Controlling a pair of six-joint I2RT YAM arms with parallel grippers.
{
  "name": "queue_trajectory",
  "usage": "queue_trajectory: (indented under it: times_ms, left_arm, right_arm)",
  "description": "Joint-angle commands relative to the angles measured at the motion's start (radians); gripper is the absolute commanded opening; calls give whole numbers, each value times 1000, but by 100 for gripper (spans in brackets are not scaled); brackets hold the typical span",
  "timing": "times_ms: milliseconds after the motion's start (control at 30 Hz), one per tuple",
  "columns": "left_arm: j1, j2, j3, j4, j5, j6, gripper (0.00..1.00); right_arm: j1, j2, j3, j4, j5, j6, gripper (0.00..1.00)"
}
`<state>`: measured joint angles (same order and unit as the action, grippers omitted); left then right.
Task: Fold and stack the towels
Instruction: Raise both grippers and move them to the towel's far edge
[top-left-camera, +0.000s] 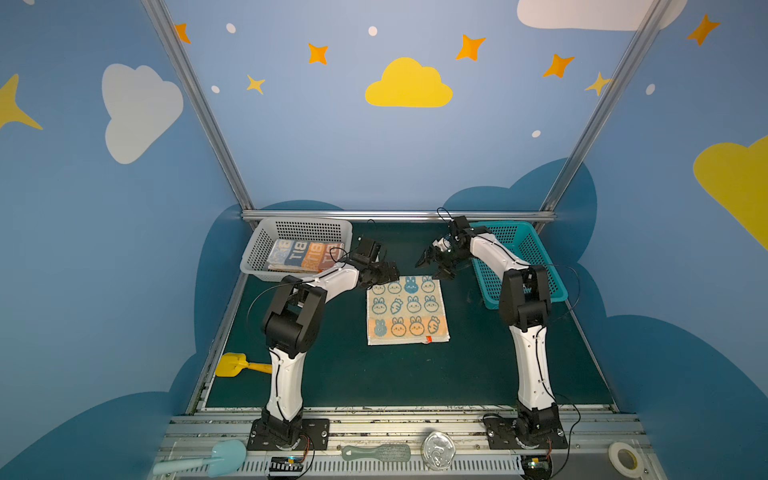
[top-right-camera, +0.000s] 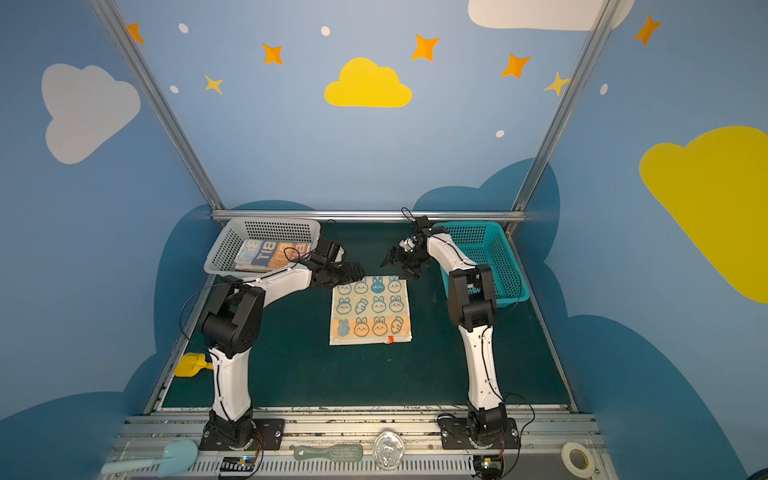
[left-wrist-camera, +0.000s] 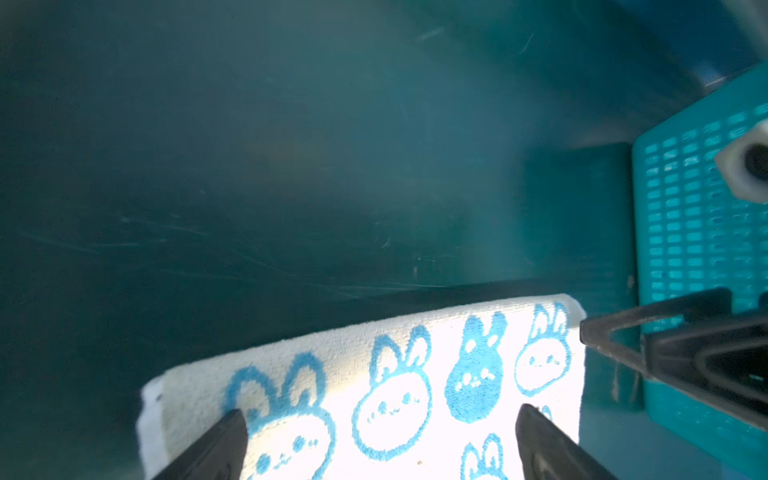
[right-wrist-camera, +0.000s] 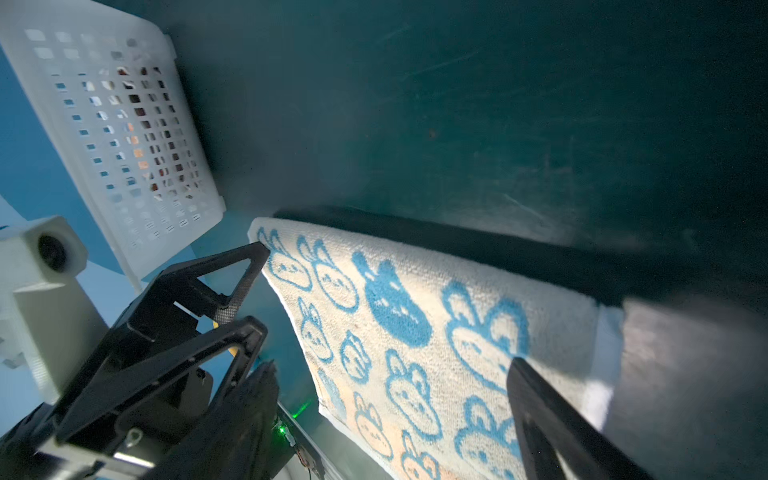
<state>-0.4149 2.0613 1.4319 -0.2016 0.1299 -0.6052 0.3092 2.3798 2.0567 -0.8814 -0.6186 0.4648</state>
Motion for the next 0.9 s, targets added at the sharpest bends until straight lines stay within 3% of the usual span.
queue_trajectory:
  times_ms: [0,267,500,667,867]
  left_arm:
    - [19,12,21,-8,33,29,100]
    - [39,38,-18,-7,22,62,100]
    - [32,4,21,-41,13,112,100]
    - [23,-65,44,-83,-32,179,100]
    - [23,-138,7,-111,-76,238,100]
  right_arm:
    - [-3,35,60,-72,23,-20,86]
    - [-22,82,100,-112,57,-72,86]
    - [-20,27,136,-167,102,-112,86]
    - [-20,-57,94,-168,204,-154,86]
    - [-9,-22,92,-207,346,-229,84]
